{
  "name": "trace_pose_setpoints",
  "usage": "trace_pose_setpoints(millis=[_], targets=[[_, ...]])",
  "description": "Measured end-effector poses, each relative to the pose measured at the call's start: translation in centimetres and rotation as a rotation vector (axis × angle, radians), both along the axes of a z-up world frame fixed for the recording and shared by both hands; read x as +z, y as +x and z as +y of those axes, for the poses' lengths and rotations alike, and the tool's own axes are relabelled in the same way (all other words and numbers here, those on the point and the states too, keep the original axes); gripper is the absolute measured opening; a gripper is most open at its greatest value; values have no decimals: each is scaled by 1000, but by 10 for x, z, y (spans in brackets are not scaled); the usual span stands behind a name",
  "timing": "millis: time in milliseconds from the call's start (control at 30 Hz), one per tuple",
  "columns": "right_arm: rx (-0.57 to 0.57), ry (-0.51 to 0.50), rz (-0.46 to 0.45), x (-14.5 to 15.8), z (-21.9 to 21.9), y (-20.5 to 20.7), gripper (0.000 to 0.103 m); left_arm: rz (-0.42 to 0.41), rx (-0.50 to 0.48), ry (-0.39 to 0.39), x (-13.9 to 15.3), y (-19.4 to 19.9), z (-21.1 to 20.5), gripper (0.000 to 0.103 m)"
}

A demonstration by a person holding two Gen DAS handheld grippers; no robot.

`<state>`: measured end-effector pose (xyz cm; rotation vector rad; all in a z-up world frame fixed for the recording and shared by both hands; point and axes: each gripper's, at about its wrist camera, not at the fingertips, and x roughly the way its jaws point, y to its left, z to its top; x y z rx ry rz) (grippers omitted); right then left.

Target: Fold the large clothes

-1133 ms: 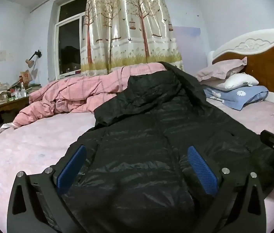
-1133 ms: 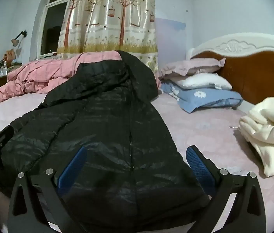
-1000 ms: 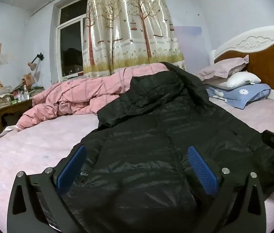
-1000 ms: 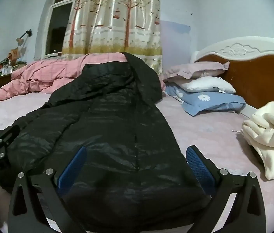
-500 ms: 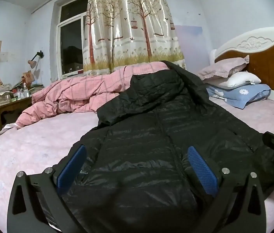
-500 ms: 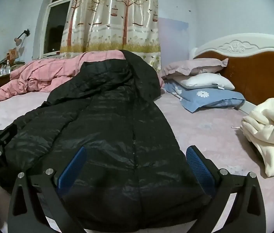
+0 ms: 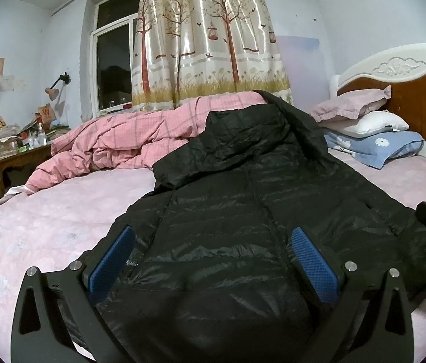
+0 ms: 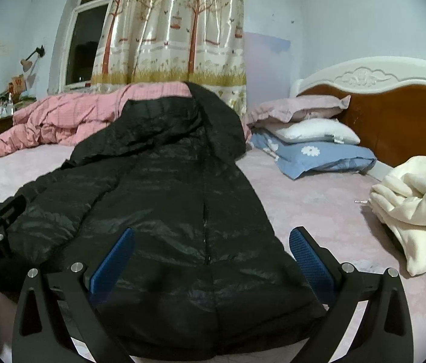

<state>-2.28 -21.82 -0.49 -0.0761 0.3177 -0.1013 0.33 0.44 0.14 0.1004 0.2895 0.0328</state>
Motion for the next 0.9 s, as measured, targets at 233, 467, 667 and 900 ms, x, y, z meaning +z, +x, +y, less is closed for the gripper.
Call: trace_pose_setpoints(millis=[233,467,667,900], targets=[[-6,-6,10,-1,2,1,102,5,35,-26,0,-1,2,103],[-6,1,-23,1,2,-3,102,-34,35,-58,0,-9,7,103],[-9,-3,-27,-1,1,-6,102,-89,40,-41,2,-20,3,103],[-7,-10,-31,1,1,-11,102,-134,28,-55,4,-27,6,103]])
